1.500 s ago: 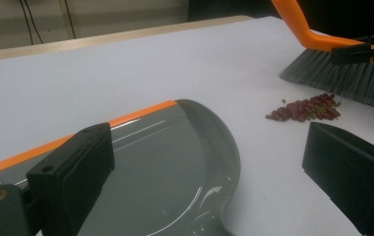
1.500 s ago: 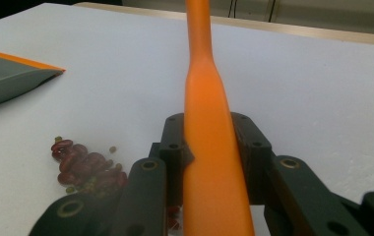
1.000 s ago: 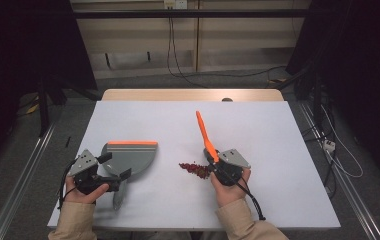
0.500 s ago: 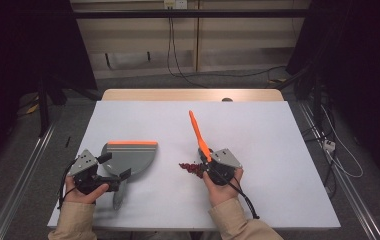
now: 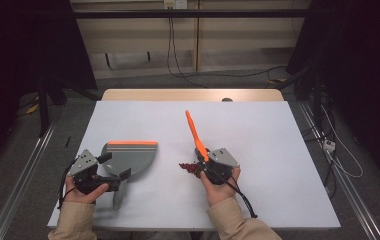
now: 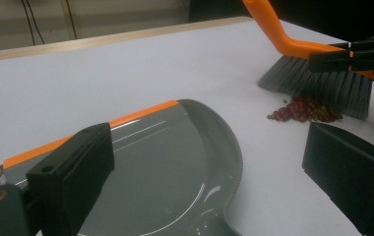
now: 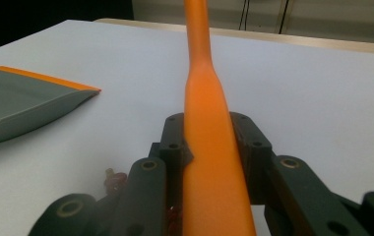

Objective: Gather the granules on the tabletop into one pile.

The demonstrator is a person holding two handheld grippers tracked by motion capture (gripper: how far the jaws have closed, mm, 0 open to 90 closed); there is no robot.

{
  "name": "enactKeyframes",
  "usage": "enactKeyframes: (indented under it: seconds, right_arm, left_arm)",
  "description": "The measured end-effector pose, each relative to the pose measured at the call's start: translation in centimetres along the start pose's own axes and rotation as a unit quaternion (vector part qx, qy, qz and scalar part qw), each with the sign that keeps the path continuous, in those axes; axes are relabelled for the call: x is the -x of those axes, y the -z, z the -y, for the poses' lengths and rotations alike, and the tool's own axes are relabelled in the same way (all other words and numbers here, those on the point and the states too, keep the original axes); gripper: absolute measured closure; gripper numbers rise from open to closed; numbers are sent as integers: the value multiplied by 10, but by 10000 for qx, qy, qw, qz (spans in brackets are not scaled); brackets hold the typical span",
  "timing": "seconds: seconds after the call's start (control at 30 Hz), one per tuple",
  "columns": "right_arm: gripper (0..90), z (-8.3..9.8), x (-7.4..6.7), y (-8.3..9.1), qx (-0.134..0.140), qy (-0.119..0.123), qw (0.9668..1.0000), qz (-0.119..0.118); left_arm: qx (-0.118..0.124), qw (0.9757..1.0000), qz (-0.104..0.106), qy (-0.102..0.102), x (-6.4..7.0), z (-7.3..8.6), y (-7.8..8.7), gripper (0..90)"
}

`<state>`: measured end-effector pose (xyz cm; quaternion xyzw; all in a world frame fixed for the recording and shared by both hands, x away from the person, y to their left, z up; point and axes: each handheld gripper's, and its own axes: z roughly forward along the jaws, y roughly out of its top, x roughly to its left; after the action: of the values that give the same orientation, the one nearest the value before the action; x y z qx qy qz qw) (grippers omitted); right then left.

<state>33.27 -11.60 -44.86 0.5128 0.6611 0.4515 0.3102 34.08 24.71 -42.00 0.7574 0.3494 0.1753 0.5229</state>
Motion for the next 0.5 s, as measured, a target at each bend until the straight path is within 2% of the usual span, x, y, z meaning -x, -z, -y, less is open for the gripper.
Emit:
enactKeyframes:
  seconds: [0.17,0.5]
  right_arm:
    - [703,-1,-2,-2,-35,2,10000,-81]
    - [706,-2,1,-3,12,14,10000,-37]
  left_arm:
    - [6,10000,-5,22,0,0,0,53]
    - [-1,10000,-6,0,0,0,0,53]
